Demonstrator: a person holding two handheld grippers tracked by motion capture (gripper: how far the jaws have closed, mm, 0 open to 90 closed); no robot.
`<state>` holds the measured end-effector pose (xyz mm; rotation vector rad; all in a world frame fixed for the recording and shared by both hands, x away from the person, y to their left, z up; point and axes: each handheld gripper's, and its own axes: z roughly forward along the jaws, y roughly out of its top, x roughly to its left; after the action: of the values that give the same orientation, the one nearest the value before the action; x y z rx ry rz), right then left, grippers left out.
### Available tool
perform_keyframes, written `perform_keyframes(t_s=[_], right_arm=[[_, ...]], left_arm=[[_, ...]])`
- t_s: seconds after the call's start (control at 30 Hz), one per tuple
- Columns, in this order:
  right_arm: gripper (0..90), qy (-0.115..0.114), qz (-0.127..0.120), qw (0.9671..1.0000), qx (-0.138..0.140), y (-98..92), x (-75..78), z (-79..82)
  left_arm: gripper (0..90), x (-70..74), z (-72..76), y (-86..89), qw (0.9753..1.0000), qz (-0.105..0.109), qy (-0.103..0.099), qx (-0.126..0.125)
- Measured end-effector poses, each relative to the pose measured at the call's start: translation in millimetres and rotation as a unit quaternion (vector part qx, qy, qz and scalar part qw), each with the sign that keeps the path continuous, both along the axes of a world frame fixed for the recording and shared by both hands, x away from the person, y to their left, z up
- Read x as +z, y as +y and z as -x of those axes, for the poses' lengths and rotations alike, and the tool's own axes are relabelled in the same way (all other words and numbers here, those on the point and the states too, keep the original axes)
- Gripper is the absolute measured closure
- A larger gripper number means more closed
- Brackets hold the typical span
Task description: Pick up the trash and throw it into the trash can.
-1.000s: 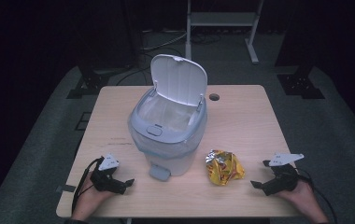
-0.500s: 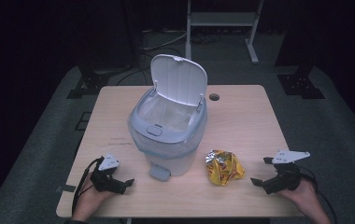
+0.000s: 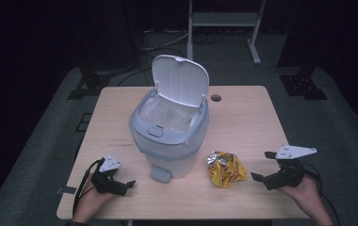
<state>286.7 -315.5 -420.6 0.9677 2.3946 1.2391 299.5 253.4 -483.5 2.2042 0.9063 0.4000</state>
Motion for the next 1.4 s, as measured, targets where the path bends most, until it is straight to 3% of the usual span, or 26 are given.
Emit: perform_keyframes(t_s=[0.23,0.63,1.4], right_arm=[[0.0,-0.005,-0.017,0.9998,0.013,12.7,8.7,-5.9],[0.0,-0.006,-0.021,0.9993,0.029,30.7,12.9,-13.0],[0.0,0.009,-0.017,0.999,0.041,55.2,2.7,-27.1]], left_arm=[[0.0,0.0,0.0,0.0,1.0,0.0,0.0,0.0],[0.0,0.0,-0.1,0.0,1.0,0.0,0.0,0.001],[0.0,0.2,-0.3,0.4,1.0,-0.002,0.0,0.0]])
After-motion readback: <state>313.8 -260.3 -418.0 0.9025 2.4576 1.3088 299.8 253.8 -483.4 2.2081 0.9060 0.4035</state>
